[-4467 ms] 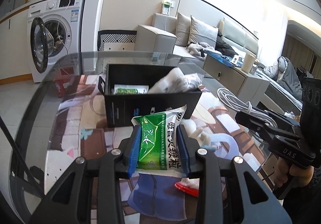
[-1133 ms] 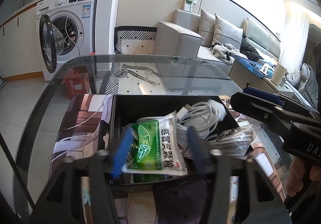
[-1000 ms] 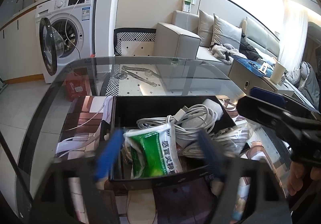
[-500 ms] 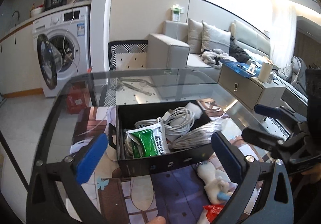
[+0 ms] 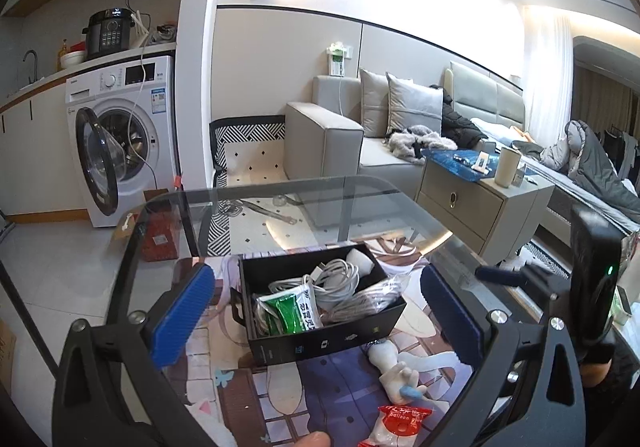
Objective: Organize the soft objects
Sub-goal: 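Withdraw both open grippers from the box toward the plush toy, then grasp the white plush toy with the right gripper, then grasp the red balloon glue packet with the left gripper while the right holds the plush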
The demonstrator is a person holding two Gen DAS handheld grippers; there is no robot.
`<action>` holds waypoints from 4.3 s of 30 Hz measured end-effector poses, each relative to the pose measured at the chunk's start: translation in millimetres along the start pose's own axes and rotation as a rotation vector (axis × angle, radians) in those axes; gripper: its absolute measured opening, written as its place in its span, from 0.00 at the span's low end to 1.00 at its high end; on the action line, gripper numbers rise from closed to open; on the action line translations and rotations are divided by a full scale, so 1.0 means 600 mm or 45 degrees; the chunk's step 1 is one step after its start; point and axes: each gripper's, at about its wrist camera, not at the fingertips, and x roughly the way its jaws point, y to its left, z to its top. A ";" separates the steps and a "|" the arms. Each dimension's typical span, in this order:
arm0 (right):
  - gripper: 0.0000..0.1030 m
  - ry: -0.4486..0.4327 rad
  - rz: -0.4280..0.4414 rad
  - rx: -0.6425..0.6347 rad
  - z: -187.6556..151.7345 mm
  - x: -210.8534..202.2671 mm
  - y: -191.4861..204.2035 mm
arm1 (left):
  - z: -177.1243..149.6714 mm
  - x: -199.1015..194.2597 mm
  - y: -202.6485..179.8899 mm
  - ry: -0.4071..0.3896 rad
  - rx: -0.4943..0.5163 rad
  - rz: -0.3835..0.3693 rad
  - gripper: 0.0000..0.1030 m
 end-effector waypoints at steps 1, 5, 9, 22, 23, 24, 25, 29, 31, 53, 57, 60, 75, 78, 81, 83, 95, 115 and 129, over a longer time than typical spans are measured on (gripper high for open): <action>0.99 0.002 0.003 0.001 -0.003 -0.001 0.002 | 0.002 -0.004 0.002 -0.005 -0.001 0.007 1.00; 0.99 0.022 0.007 0.003 -0.016 -0.002 0.005 | 0.002 -0.013 0.004 -0.006 0.003 0.030 1.00; 0.99 0.043 0.002 0.001 -0.029 -0.001 0.006 | -0.008 -0.015 0.004 -0.002 0.004 0.037 1.00; 0.99 0.127 -0.033 0.011 -0.062 0.026 -0.005 | -0.057 0.013 0.011 0.060 -0.002 0.060 1.00; 0.99 0.132 -0.033 0.011 -0.065 0.029 -0.004 | -0.062 0.016 0.011 0.067 -0.004 0.061 1.00; 0.99 0.141 -0.033 0.012 -0.068 0.034 -0.004 | -0.067 0.019 0.012 0.075 -0.004 0.062 1.00; 0.99 0.148 -0.034 0.013 -0.069 0.038 -0.004 | -0.072 0.023 0.012 0.086 -0.004 0.064 1.00; 0.99 0.178 -0.036 0.021 -0.078 0.056 -0.004 | -0.092 0.036 0.017 0.116 -0.005 0.069 1.00; 0.99 0.199 -0.030 0.031 -0.082 0.066 -0.002 | -0.103 0.041 0.022 0.124 -0.019 0.066 1.00; 0.99 0.413 -0.117 0.031 -0.115 0.164 0.010 | -0.136 0.078 0.056 0.202 -0.078 0.094 1.00; 0.99 0.413 -0.124 0.036 -0.115 0.159 0.001 | -0.137 0.078 0.057 0.204 -0.078 0.094 1.00; 0.99 0.415 -0.115 0.046 -0.116 0.158 -0.002 | -0.139 0.079 0.057 0.210 -0.078 0.093 1.00; 0.71 0.399 -0.084 -0.023 -0.114 0.154 0.023 | -0.145 0.089 0.052 0.238 -0.070 0.085 1.00; 0.66 0.397 -0.075 -0.043 -0.115 0.153 0.030 | -0.146 0.089 0.052 0.241 -0.073 0.082 1.00; 0.56 0.395 -0.044 -0.065 -0.116 0.151 0.036 | -0.147 0.091 0.051 0.248 -0.072 0.078 1.00; 0.50 0.385 -0.026 -0.069 -0.116 0.150 0.039 | -0.148 0.092 0.050 0.251 -0.072 0.074 1.00; 0.34 0.331 0.014 -0.059 -0.112 0.132 0.037 | -0.150 0.094 0.049 0.263 -0.074 0.074 1.00; 0.34 0.124 -0.027 -0.013 -0.062 0.031 0.006 | -0.192 0.113 -0.060 0.433 0.213 -0.156 1.00; 0.35 0.122 -0.027 -0.012 -0.061 0.030 0.003 | -0.228 0.125 -0.099 0.579 0.330 -0.225 1.00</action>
